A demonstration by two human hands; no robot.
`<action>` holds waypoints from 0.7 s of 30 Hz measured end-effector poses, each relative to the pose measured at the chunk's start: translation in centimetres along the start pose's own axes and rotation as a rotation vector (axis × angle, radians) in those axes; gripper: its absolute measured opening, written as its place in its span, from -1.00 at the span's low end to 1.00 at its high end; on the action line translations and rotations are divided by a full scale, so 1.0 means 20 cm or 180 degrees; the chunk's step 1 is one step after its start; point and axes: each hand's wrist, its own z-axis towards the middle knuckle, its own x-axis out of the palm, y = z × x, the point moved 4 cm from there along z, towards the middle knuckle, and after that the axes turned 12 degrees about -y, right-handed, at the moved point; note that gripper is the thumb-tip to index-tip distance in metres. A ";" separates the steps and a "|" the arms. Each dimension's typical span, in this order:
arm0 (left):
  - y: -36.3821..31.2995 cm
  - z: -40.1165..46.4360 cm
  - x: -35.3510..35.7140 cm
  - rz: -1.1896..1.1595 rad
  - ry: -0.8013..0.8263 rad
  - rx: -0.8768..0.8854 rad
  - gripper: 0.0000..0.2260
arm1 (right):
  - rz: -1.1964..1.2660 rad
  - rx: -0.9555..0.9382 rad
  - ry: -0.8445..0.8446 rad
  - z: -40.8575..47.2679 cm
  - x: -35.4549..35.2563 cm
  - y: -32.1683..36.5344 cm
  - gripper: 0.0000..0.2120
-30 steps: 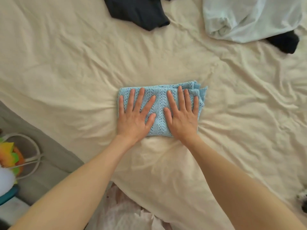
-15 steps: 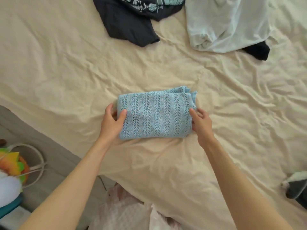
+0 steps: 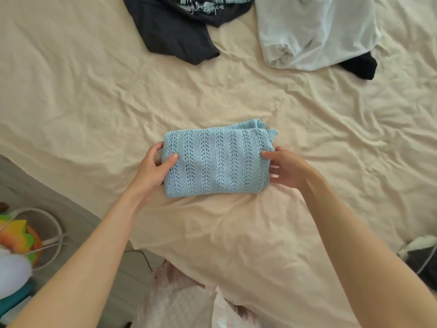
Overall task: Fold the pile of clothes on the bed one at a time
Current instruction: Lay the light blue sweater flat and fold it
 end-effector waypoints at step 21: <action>-0.10 -0.60 -0.23 0.0164 0.0381 0.0251 -0.64 | 0.0916 -0.0644 -0.0699 -0.74 -0.03 -0.48 -0.84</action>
